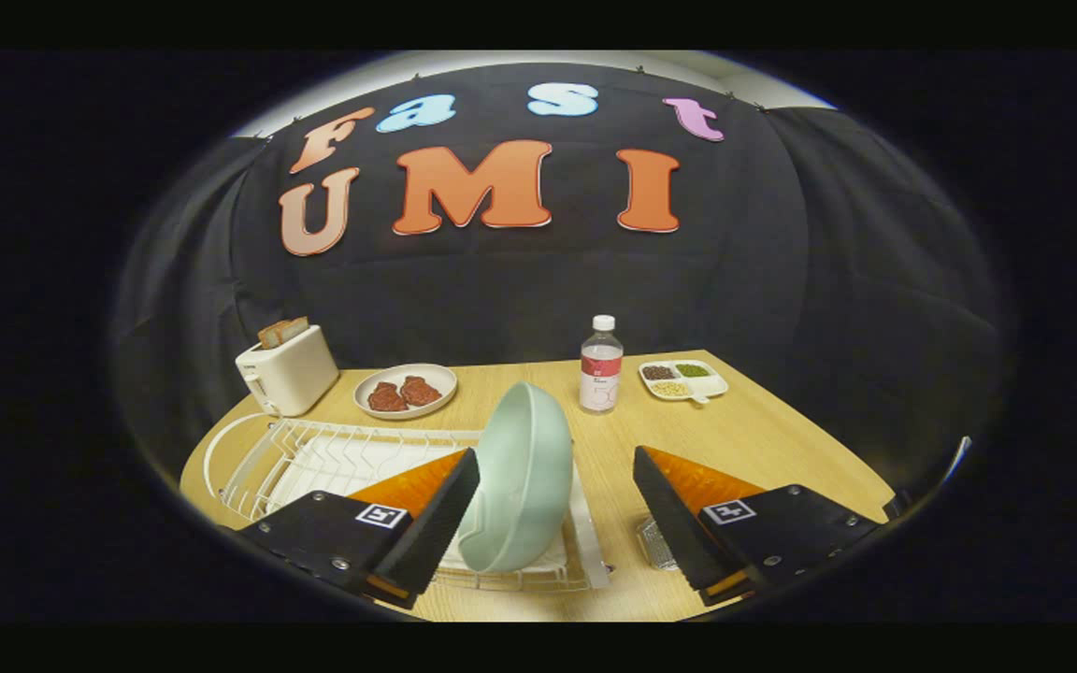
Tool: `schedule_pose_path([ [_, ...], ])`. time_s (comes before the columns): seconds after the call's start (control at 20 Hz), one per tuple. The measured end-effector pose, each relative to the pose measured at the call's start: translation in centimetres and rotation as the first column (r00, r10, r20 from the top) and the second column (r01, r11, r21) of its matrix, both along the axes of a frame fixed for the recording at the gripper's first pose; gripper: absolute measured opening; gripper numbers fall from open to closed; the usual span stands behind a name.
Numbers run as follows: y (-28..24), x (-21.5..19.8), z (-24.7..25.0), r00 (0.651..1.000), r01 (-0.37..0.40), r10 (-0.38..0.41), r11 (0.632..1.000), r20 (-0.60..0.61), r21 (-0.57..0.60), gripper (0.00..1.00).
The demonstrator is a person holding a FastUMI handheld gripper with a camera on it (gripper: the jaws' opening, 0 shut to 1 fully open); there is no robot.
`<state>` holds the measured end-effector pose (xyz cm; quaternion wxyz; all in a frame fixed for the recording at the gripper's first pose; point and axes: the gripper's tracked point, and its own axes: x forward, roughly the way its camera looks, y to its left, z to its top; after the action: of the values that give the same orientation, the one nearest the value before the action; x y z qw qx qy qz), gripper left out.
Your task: Take the plate from the dish rack, then take the spoon from the basket and place it into the plate.
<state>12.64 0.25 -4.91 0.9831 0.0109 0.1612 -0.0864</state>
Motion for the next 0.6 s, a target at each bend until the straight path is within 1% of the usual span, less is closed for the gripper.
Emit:
schedule_pose_path([
  [0.1,0.1,0.5,-0.3,1.0,0.014,-0.013,1.0,-0.017,0.019,0.93],
  [0.15,0.3,0.8,-0.5,1.0,0.016,-0.016,0.999,-0.024,0.028,0.88],
  [0.2,0.4,0.9,-0.7,0.999,0.019,-0.018,0.999,-0.033,0.032,0.85],
  [0.25,0.5,1.1,-1.0,0.999,0.021,-0.02,0.999,-0.046,0.029,0.79],
  [0.3,0.4,1.2,-1.4,0.998,0.025,-0.024,0.999,-0.059,0.02,0.76],
  [0.45,0.5,1.3,-2.8,0.993,0.051,-0.052,0.999,-0.11,-0.006,0.52],
  [0.5,0.5,1.4,-3.2,0.99,0.065,-0.067,0.998,-0.127,-0.022,0.46],
  [0.55,0.2,1.4,-3.1,0.988,0.086,-0.091,0.995,-0.125,-0.045,0.35],
  [0.6,0.2,1.3,-2.9,0.986,0.095,-0.101,0.994,-0.13,-0.057,0.33],
])
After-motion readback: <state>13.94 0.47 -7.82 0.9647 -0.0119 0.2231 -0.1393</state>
